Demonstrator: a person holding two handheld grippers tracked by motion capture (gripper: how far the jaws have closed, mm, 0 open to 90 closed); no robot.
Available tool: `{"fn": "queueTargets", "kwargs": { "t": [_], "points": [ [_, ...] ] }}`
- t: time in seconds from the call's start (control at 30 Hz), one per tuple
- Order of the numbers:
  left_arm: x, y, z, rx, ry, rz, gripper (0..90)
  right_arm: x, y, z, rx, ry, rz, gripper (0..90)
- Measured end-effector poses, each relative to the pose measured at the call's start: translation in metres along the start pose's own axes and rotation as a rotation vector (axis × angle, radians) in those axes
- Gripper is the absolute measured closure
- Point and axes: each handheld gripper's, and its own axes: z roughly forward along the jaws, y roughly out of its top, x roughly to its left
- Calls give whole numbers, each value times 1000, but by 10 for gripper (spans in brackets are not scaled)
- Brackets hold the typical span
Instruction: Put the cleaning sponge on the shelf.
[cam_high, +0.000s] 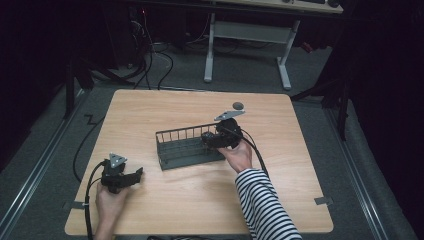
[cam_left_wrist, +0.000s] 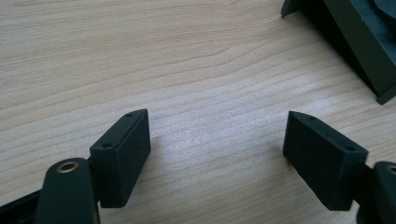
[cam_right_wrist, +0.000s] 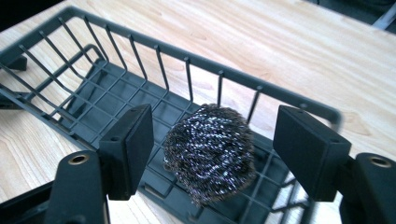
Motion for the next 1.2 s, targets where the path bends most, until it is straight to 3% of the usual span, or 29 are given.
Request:
{"fn": "queueTargets", "kwargs": {
  "t": [0.4,0.53,0.6,0.63,0.77,0.87,0.9,1.2],
  "points": [
    [0,0,0,0,0,0,237,-11,-9,-46,-64,-25,7,332],
    [0,0,0,0,0,0,237,-16,-16,-58,-81,-35,35,345],
    [0,0,0,0,1,0,237,-18,-22,-63,-65,-62,36,344],
    [0,0,0,0,1,0,237,-19,-27,-69,-71,-89,15,352],
    [0,0,0,0,1,0,237,-26,-40,-85,-95,-89,59,353],
    [0,0,0,0,2,0,237,-29,-44,-91,-105,-105,56,354],
    [0,0,0,0,2,1,237,-31,-48,-96,-124,-99,76,357],
    [0,0,0,1,3,1,237,-35,-69,-108,-134,-109,97,358]
  ]
}}
